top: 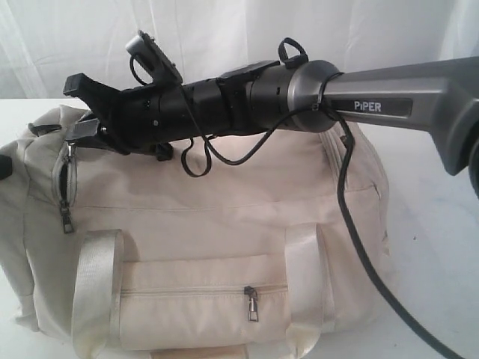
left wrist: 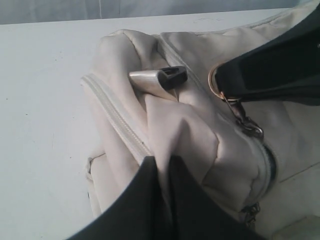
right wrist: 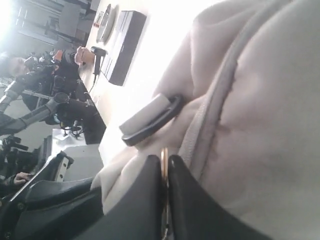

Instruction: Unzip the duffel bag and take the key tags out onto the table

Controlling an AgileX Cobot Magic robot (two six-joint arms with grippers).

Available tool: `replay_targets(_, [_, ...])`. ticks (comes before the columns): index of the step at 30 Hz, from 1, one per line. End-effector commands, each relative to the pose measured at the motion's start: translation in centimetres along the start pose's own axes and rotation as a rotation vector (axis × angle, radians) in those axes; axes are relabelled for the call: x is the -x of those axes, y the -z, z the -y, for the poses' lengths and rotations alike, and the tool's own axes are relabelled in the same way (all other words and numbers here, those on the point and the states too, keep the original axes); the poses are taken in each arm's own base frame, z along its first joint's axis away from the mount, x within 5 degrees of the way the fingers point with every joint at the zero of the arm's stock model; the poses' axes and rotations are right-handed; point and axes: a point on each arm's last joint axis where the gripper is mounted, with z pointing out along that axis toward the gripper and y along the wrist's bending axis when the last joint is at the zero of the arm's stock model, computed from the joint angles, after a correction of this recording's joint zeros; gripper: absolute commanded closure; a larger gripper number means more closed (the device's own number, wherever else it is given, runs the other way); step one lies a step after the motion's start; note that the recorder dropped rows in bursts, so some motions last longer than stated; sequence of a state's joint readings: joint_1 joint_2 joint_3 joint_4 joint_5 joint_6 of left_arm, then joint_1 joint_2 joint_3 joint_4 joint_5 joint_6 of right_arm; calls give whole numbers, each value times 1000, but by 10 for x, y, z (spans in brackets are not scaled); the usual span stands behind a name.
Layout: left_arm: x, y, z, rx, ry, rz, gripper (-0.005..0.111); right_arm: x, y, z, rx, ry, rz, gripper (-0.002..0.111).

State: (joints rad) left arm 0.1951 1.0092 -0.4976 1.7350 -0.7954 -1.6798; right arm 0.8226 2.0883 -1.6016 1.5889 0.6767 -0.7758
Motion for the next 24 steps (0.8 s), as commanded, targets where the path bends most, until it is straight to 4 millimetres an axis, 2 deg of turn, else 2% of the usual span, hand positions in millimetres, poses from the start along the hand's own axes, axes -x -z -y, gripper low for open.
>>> replay_targets(1, [1,2,0,3,-15,4,107,14,10,-13,-21,201,76,108])
replay_targets(6, [1,2,3,-24,-24,5,107,29,12,-14,-109,357,174,108])
replay_targets(11, [1,2,4,-32,-23,6,107,40,13,-7,-209,401,252,108])
replay_targets(16, [1,2,5,-47,-23,6,107,46,-2,5,-222,474,250,108])
replay_targets(24, [1,2,5,-47,-27,6,107,62,-24,29,-286,477,315,108])
